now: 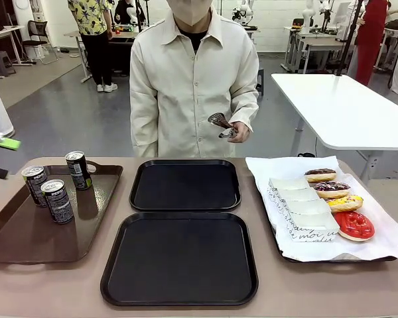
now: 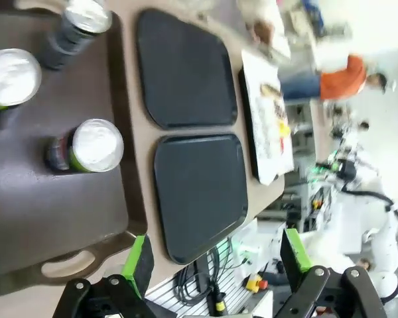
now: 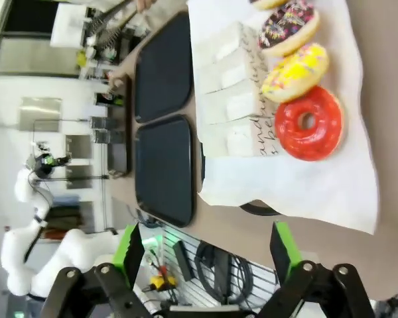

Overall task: Set up donuts and drinks on trays.
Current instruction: Pick up one Pepsi coke and place it on the Flat Tray.

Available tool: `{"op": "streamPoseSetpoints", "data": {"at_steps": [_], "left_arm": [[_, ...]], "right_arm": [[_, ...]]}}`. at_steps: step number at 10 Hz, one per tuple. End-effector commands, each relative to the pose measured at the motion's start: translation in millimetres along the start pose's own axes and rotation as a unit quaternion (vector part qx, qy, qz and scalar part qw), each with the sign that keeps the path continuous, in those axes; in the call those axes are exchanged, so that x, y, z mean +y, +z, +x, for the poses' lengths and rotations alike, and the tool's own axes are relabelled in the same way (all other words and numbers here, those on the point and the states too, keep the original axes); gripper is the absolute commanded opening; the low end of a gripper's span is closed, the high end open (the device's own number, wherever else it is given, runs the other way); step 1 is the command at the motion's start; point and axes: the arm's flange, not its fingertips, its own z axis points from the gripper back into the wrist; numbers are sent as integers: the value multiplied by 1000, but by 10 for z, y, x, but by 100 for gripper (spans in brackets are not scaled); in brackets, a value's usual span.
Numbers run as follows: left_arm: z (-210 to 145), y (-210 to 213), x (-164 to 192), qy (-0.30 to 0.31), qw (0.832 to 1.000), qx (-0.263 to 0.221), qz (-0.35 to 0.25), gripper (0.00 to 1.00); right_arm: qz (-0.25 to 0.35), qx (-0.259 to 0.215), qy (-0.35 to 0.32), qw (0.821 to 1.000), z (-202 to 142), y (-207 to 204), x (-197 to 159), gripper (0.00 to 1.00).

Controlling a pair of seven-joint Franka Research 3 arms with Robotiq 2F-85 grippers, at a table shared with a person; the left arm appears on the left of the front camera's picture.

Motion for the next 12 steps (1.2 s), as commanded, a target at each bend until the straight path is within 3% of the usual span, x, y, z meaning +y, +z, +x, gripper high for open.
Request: {"op": "streamPoseSetpoints", "data": {"at_steps": [1, 6, 9, 11, 12], "left_arm": [[-64, 261, 196, 17, 999, -23, -25, 100], [-275, 811, 650, 68, 994, -70, -47, 100], [-393, 1022, 688, 72, 992, -94, -42, 100], [-396, 1033, 604, 61, 993, -96, 8, 100], [-396, 1022, 688, 84, 992, -91, -28, 100]], "right_arm": [[65, -2, 28, 997, 66, 187, -207, 100], [88, -29, 49, 994, -89, 1023, -175, 100], [84, -55, 0, 995, -165, 1191, -318, 100], [49, -65, 4, 997, -191, 1132, -248, 100], [77, -47, -1, 996, -221, 1227, -355, 100]]}}
